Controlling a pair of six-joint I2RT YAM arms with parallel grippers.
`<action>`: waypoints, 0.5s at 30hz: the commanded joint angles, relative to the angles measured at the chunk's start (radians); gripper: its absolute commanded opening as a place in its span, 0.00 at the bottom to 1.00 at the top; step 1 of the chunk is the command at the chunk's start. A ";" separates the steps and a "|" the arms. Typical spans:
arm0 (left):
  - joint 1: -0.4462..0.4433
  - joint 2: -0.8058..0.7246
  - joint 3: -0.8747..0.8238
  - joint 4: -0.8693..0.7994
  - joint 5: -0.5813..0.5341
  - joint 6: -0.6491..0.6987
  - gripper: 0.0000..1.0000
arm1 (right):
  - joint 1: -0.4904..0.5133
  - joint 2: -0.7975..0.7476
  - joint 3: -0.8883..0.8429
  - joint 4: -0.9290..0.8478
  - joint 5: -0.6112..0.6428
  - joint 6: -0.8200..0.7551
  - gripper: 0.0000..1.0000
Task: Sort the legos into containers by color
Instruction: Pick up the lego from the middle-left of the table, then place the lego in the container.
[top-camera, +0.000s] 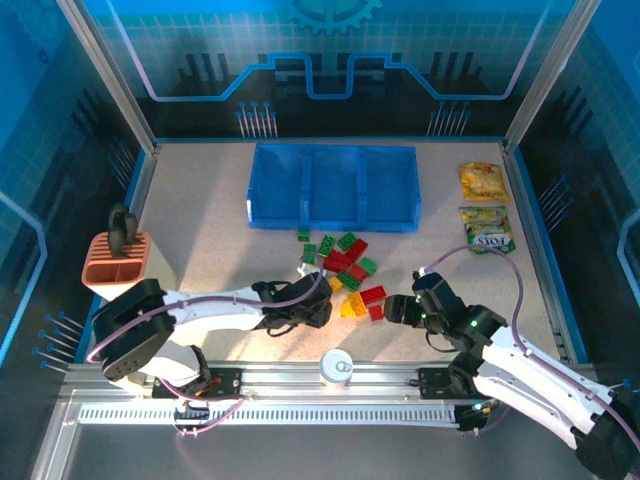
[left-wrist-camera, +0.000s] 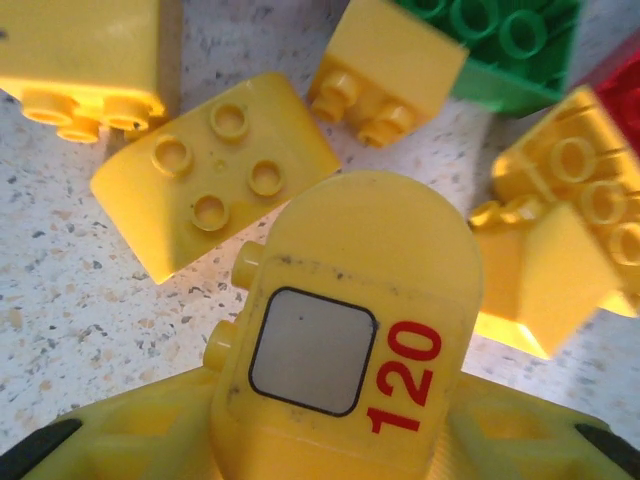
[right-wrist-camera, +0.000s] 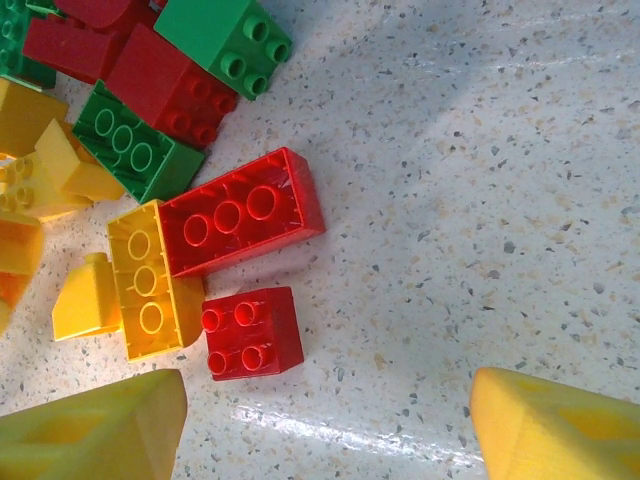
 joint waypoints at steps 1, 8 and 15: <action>-0.015 -0.110 -0.012 -0.063 -0.046 -0.020 0.44 | 0.014 -0.004 -0.020 0.010 0.026 0.019 0.76; -0.010 -0.316 -0.015 -0.177 -0.165 0.005 0.44 | 0.015 0.006 -0.027 0.036 0.023 0.020 0.76; 0.157 -0.357 0.080 -0.255 -0.193 0.087 0.44 | 0.015 0.023 -0.035 0.063 0.002 0.022 0.75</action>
